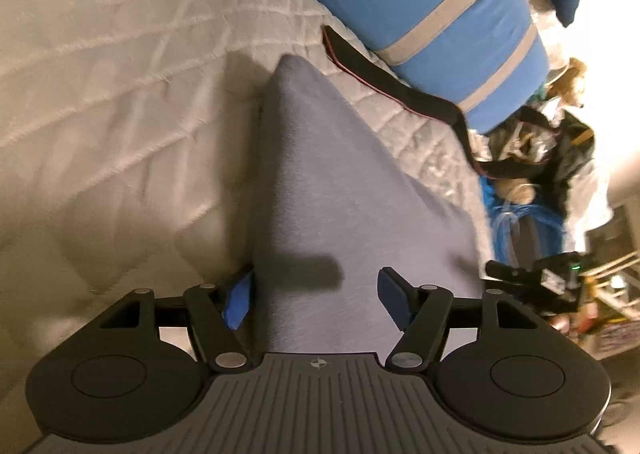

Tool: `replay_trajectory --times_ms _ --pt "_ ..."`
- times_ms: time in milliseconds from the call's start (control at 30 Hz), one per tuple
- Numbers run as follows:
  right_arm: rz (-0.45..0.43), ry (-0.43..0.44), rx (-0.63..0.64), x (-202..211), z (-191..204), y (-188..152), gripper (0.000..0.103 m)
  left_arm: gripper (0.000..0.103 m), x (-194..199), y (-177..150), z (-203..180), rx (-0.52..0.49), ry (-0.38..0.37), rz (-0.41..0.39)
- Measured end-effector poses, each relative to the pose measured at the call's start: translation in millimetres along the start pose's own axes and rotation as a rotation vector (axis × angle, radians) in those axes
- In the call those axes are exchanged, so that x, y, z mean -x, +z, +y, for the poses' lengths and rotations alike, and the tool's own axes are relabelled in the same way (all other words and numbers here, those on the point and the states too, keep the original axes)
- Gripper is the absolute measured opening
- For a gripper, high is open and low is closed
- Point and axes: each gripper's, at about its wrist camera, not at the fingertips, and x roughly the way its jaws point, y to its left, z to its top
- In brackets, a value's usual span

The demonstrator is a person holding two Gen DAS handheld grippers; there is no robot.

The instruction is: Fold clothes

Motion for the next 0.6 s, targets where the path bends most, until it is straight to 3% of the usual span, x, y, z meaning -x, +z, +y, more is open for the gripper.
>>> replay_trajectory --times_ms 133,167,200,233,400,600 --pt "0.018 0.018 -0.007 -5 1 -1 0.084 0.061 -12 6 7 0.056 -0.051 0.031" --pt "0.029 0.005 -0.008 -7 2 -1 0.071 0.037 -14 6 8 0.074 -0.05 0.039" --pt "0.039 -0.008 -0.008 -9 2 -2 0.035 0.019 -16 6 10 0.092 -0.048 0.047" --pt "0.05 -0.021 -0.008 -11 3 -2 0.029 0.018 -15 6 9 0.094 -0.045 0.047" --pt "0.032 -0.055 0.047 -6 19 -6 0.025 0.013 4 3 -13 0.013 -0.043 -0.006" --pt "-0.001 -0.006 0.089 0 46 -3 0.025 0.013 33 8 -24 -0.035 -0.019 -0.046"
